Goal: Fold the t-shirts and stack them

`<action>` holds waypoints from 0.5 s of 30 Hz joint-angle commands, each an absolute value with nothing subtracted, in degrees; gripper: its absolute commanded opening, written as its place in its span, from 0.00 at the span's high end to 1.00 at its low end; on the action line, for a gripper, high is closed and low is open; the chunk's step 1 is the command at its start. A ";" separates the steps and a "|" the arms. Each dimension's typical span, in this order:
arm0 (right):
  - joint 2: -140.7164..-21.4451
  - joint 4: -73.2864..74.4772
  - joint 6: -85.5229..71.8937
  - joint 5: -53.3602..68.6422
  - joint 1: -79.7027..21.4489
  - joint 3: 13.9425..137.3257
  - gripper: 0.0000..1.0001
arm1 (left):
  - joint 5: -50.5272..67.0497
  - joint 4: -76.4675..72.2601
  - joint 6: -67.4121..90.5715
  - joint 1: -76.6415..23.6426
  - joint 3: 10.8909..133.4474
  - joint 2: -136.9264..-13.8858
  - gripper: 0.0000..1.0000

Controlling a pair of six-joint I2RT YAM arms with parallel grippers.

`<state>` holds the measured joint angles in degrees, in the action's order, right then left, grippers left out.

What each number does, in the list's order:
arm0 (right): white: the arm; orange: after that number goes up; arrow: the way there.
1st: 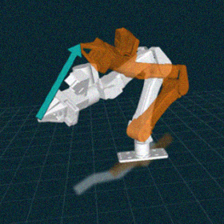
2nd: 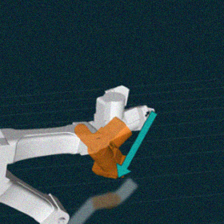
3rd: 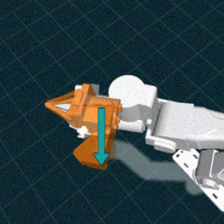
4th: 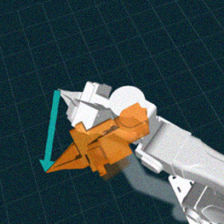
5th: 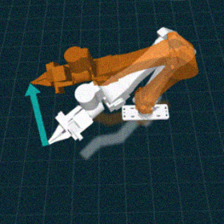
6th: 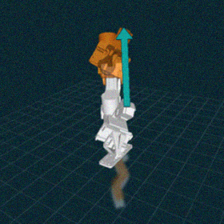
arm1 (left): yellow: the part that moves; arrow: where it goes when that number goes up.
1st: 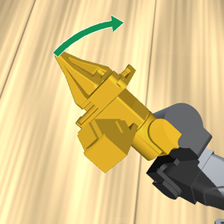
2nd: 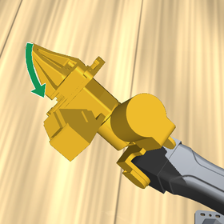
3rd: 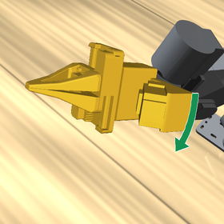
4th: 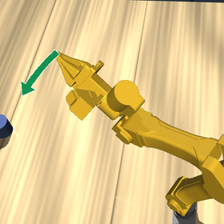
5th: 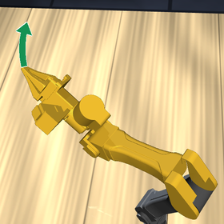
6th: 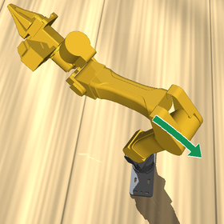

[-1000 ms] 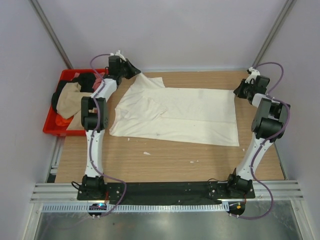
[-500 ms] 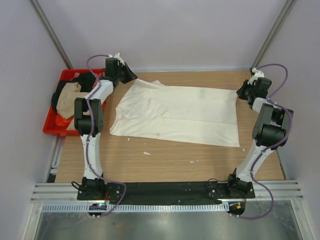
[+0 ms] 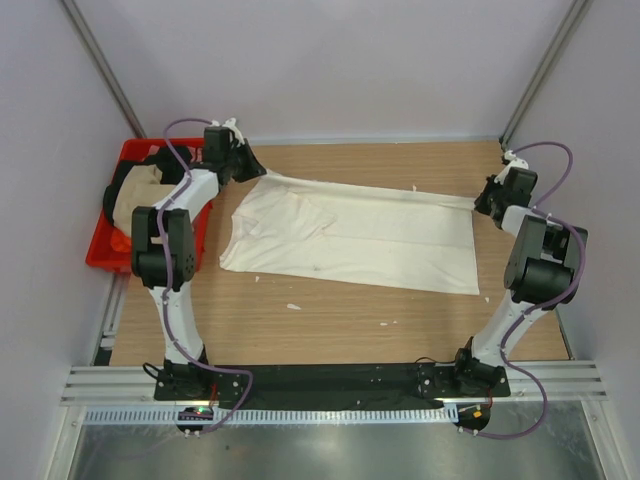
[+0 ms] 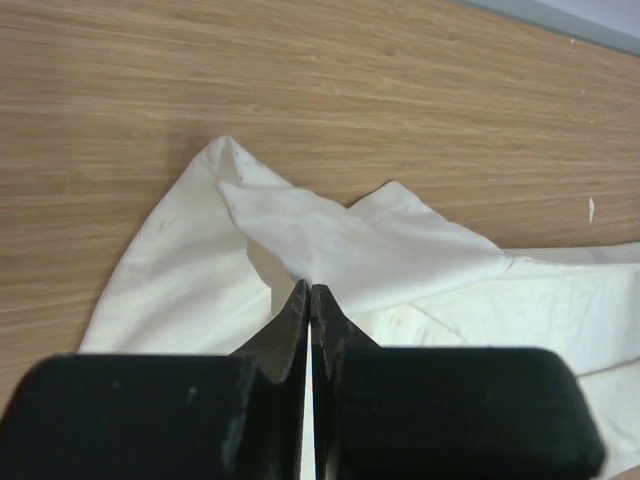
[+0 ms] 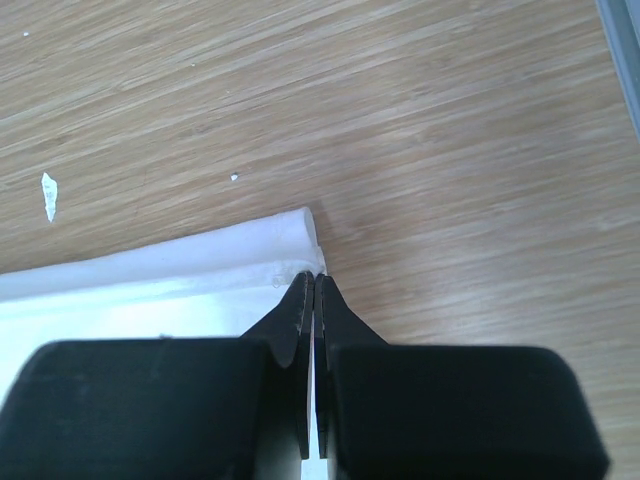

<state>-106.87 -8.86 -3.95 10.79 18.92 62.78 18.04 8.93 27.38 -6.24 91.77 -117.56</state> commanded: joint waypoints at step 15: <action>-96.07 -6.86 -8.17 0.80 18.63 55.46 0.99 | 14.77 17.40 22.85 -5.89 85.17 -107.50 1.00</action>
